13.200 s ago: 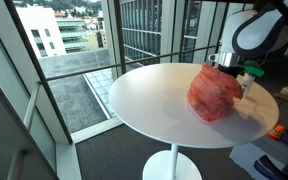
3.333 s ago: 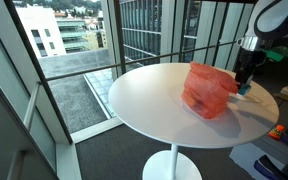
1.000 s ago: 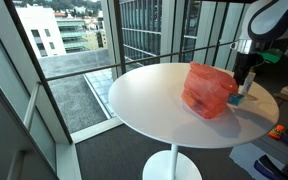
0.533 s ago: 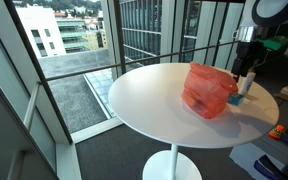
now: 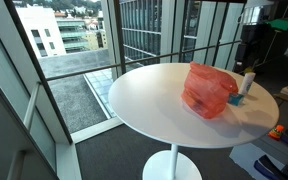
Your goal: Pick up the mentos container from the orange plastic and put it on the table
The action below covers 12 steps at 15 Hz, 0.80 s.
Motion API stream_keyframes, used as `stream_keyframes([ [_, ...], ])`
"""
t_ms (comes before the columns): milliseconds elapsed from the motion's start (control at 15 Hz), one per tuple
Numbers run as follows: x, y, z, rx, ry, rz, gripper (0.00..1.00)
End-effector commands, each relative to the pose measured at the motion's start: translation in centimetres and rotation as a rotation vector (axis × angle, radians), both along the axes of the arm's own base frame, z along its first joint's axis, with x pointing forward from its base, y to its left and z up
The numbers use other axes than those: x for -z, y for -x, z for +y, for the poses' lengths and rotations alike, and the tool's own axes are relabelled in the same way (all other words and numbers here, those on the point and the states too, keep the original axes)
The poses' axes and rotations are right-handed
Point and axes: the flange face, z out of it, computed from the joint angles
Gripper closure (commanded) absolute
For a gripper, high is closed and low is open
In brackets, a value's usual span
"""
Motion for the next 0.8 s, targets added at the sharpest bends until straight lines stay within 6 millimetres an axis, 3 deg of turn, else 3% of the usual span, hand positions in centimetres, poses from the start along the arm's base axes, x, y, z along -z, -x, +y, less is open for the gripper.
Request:
stream_keyframes([
  [0, -2.7, 1.2, 0.7, 0.021, 0.016, 0.011, 0.0],
  [333, -4.6, 1.9, 1.5, 0.016, 0.015, 0.023, 0.0],
  [733, -4.2, 1.3, 1.3, 0.001, 0.001, 0.02, 0.0],
])
